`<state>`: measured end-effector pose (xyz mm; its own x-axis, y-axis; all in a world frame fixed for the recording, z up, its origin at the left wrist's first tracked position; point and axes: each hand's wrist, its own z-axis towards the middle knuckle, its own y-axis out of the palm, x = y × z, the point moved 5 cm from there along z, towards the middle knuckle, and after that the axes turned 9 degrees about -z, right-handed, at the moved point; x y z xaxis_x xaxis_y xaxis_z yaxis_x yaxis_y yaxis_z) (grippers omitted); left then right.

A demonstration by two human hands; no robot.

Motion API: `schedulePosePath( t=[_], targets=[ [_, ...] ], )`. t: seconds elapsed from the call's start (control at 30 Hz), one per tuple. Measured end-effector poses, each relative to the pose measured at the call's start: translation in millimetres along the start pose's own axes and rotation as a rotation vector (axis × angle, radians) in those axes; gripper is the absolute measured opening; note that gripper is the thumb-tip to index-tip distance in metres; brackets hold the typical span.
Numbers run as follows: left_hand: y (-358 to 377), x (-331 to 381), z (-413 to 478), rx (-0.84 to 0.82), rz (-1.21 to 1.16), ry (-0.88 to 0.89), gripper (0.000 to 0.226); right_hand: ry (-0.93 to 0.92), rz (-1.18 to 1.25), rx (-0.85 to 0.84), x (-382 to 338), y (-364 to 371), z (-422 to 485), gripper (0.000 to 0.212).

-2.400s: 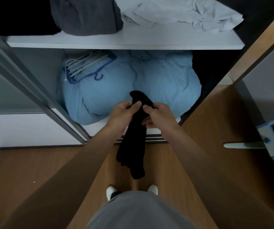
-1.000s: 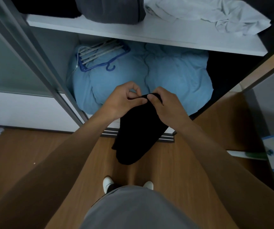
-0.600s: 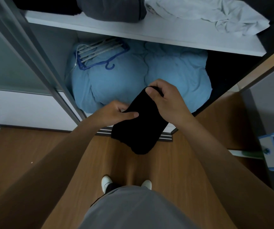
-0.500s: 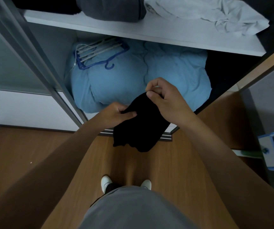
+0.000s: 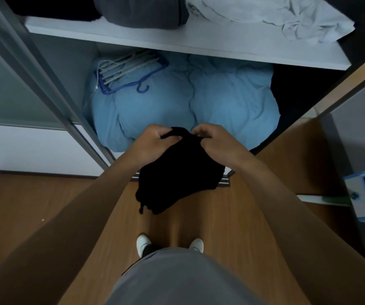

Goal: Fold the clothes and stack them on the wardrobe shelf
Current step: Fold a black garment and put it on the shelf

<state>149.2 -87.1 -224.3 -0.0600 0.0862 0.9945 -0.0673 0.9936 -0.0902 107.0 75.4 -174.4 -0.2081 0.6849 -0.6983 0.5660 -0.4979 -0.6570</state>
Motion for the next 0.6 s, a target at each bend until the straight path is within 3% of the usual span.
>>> schedulePosePath(
  t=[0.13, 0.27, 0.37, 0.5, 0.6],
  targets=[
    [-5, 10, -2, -0.019, -0.005, 0.018, 0.037, -0.085, -0.131, -0.070, 1, 7, 0, 0.017],
    [-16, 11, -3, 0.027, 0.059, 0.012, 0.020, -0.115, -0.165, 0.053, -2, -1, 4, 0.042],
    [-22, 8, -8, 0.029, 0.068, 0.026, 0.023, -0.215, -0.156, 0.101, -14, -9, 4, 0.032],
    [-25, 5, -15, -0.084, 0.034, -0.004, 0.040, -0.295, -0.198, 0.125, -29, -11, 2, 0.021],
    [-28, -2, -15, -0.117, 0.026, -0.057, 0.025, -0.296, -0.142, 0.119, -31, -14, 1, 0.018]
  ],
)
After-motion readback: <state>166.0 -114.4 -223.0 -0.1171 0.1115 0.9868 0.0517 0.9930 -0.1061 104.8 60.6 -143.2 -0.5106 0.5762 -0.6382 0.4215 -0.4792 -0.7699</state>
